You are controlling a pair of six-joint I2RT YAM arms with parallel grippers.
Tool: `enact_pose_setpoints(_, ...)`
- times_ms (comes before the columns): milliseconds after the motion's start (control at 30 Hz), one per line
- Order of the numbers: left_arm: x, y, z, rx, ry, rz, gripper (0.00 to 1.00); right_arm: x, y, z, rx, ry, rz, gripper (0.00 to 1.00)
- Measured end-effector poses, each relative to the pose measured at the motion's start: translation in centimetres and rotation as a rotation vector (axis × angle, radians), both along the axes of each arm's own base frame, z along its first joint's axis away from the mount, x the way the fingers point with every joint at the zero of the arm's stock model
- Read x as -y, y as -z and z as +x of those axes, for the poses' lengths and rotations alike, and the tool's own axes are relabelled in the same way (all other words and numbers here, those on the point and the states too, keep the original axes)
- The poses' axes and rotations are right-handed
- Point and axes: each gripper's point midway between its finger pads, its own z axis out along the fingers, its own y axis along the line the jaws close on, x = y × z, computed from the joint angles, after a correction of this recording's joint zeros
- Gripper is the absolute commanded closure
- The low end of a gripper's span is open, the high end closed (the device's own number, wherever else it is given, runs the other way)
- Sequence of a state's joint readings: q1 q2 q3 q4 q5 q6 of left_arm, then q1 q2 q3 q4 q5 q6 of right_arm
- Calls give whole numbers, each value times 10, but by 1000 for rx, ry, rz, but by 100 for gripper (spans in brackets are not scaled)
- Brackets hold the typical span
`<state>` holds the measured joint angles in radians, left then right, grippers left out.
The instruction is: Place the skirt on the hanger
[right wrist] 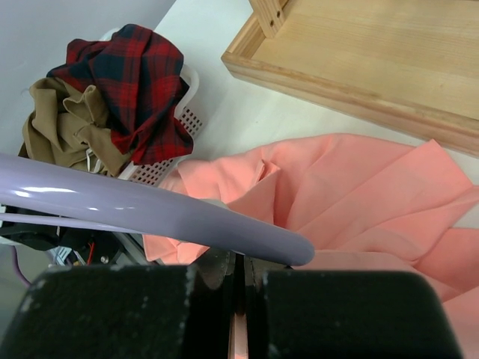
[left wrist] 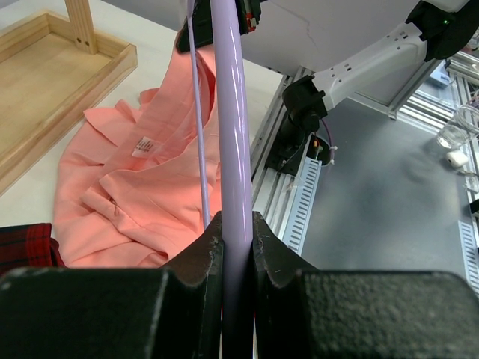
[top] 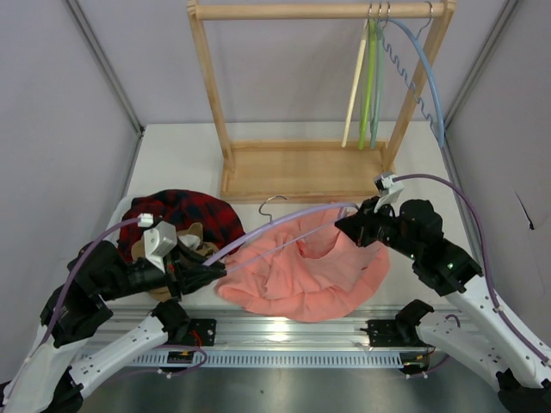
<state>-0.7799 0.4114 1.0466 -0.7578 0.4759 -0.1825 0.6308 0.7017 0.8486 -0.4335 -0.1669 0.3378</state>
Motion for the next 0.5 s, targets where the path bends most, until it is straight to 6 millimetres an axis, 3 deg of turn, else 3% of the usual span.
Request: enact_pose_setpoints(500,4,4,10,7,-26,-6,100,-9,-1,-6,-12,-46,-22,100)
